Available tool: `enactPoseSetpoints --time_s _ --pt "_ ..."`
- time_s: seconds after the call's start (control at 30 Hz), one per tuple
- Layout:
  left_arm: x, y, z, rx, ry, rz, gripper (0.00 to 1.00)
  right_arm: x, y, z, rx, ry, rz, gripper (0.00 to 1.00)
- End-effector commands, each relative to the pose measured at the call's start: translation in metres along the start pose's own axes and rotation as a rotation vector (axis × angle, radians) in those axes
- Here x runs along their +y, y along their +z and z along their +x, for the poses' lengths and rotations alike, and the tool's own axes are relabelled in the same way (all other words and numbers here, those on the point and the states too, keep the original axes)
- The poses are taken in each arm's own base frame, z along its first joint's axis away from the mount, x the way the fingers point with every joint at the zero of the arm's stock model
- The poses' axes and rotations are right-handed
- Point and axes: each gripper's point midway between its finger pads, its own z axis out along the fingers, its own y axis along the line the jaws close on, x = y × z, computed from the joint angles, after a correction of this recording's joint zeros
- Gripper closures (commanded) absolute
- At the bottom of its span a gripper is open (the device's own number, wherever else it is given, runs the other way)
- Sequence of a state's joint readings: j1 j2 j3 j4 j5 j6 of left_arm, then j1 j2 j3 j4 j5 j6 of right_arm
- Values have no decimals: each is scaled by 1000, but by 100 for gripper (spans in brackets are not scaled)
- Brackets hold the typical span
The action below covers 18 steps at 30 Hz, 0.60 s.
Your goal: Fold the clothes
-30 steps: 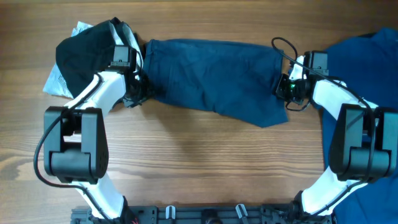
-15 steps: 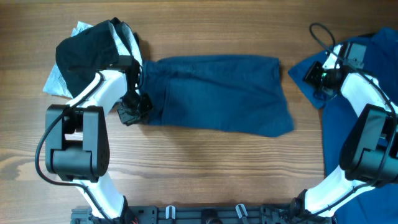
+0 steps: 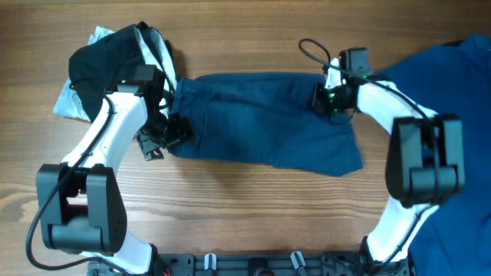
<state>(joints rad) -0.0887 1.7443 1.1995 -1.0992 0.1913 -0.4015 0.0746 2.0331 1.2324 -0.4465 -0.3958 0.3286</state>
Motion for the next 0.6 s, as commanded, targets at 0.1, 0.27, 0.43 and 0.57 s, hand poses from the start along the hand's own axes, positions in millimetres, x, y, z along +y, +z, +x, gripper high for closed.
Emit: enactPoseSetpoints --time_s 0.1,0.27,0.43,0.57 --pt "-2 -3 -10 -50 8 15 10 -151 22 6 -24 331 427 96" --pt "-16 -4 -39 -159 2 72 7 -176 -6 -7 -37 335 309 96" --pt "-63 2 -75 -230 -15 296 5 -162 -20 -23 -80 245 243 95" --pt "-102 25 -76 -169 63 438 0 -155 -18 -23 -75 228 239 95"
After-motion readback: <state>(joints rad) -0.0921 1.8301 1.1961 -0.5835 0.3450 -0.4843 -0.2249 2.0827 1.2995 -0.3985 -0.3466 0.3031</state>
